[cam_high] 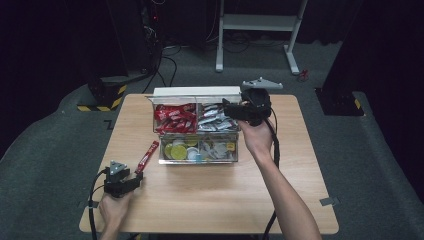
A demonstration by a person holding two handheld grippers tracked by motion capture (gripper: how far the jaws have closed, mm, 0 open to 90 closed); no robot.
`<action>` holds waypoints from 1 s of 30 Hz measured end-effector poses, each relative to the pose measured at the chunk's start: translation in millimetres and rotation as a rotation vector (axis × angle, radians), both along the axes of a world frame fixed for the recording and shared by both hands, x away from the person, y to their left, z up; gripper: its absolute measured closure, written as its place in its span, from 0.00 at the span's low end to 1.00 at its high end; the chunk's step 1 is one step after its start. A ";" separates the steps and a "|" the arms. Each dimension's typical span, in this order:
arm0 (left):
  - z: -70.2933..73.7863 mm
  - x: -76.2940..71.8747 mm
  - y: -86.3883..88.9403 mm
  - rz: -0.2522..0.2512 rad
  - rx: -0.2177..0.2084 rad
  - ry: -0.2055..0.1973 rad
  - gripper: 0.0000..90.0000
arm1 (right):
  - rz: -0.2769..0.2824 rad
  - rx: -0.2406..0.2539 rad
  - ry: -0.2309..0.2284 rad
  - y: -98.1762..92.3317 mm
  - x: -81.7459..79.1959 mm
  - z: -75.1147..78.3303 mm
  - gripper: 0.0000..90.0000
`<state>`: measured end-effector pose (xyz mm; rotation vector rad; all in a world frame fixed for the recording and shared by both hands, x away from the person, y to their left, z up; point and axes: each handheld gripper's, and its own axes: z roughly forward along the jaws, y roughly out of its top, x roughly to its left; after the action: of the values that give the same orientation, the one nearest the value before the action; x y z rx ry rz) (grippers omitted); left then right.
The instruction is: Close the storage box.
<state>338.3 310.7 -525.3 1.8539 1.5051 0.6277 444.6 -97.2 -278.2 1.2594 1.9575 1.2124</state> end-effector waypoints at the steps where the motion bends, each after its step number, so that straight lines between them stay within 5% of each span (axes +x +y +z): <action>1: -0.8 -0.7 -0.2 0.000 0.003 -0.008 0.46 | 0.001 0.000 -0.002 -0.2 0.0 -0.1 0.20; 30: -2.9 -4.4 -3.1 0.007 0.023 -0.026 0.45 | 0.038 0.010 -0.023 -15.4 0.3 1.0 0.21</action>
<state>333.9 307.5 -528.3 1.8514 1.4939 0.6728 444.8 -112.6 -277.2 1.2132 1.9698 1.2516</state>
